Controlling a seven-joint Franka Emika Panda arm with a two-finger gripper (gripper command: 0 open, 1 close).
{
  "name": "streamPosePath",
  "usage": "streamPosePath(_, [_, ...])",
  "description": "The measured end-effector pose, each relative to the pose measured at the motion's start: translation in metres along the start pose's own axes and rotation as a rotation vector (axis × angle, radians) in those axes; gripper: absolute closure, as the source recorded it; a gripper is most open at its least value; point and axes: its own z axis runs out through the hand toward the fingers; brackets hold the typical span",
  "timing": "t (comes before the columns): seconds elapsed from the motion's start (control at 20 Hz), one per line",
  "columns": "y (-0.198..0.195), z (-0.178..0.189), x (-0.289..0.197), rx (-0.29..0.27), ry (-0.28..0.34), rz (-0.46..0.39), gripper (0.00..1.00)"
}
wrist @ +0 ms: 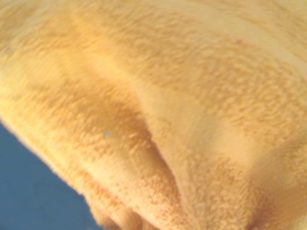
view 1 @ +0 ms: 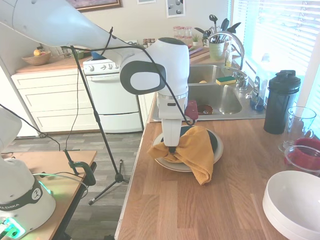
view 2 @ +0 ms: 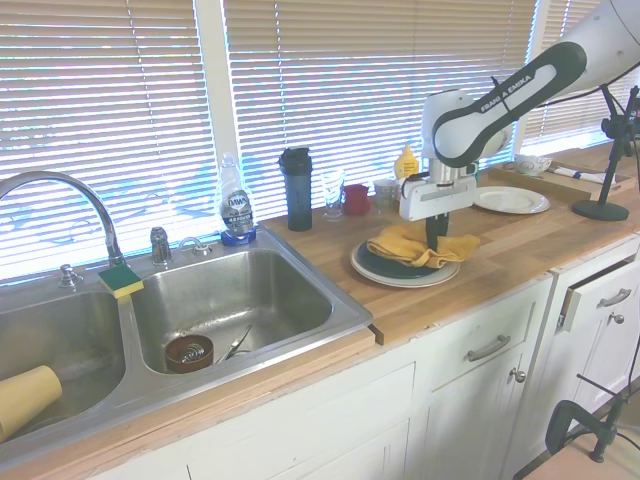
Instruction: Wipe the blue plate in counterclockwise motion
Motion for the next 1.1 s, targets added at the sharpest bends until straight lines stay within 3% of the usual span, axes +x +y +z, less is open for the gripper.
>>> streamPosePath(0.45, [-0.026,-0.031,-0.042,0.017,0.034,-0.043,1.0])
streamPosePath(1.1, [-0.036,-0.126,-0.077,0.055,0.086,-0.083,1.0])
